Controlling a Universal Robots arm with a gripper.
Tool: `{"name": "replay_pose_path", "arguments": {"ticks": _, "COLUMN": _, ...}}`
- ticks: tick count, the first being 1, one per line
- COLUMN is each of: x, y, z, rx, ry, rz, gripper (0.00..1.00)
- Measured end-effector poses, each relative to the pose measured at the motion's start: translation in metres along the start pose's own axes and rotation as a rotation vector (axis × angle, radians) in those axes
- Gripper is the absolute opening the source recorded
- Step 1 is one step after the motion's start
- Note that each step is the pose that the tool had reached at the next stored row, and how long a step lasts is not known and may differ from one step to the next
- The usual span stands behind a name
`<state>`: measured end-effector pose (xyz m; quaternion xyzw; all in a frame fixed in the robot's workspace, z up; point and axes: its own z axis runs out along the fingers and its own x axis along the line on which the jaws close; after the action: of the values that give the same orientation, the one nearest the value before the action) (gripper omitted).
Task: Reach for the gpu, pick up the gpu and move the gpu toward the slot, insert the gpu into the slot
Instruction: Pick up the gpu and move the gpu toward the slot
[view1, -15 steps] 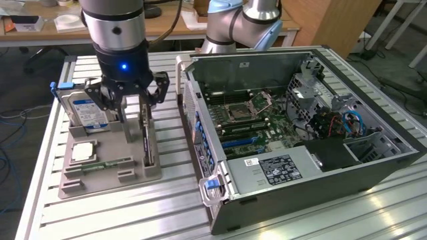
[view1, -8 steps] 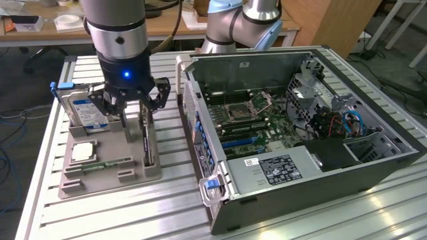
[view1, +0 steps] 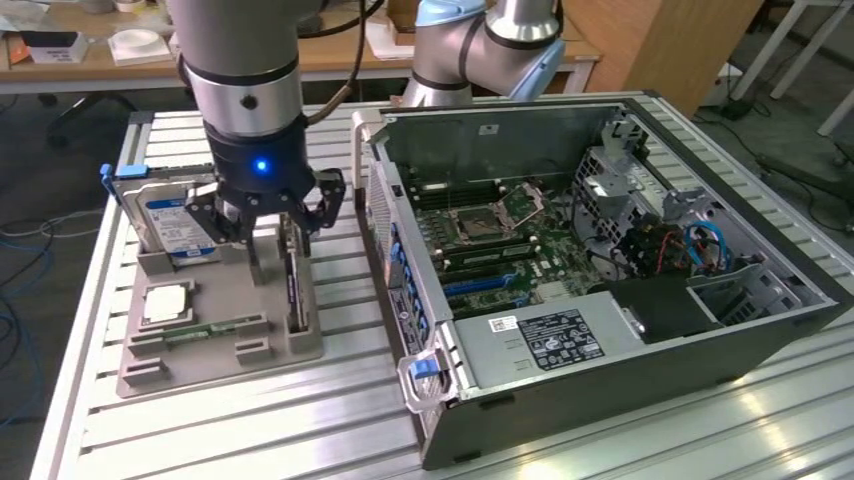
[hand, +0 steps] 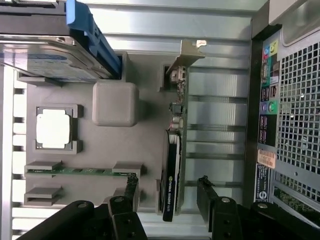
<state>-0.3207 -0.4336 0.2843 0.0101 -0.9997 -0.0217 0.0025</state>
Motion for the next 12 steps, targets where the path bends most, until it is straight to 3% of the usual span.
{"name": "replay_pose_path", "arguments": {"ticks": 12, "x": -0.003, "y": -0.0033, "z": 0.0217, "rx": 0.0002, "ry": 0.0001, "rz": 0.000, "gripper": 0.59}}
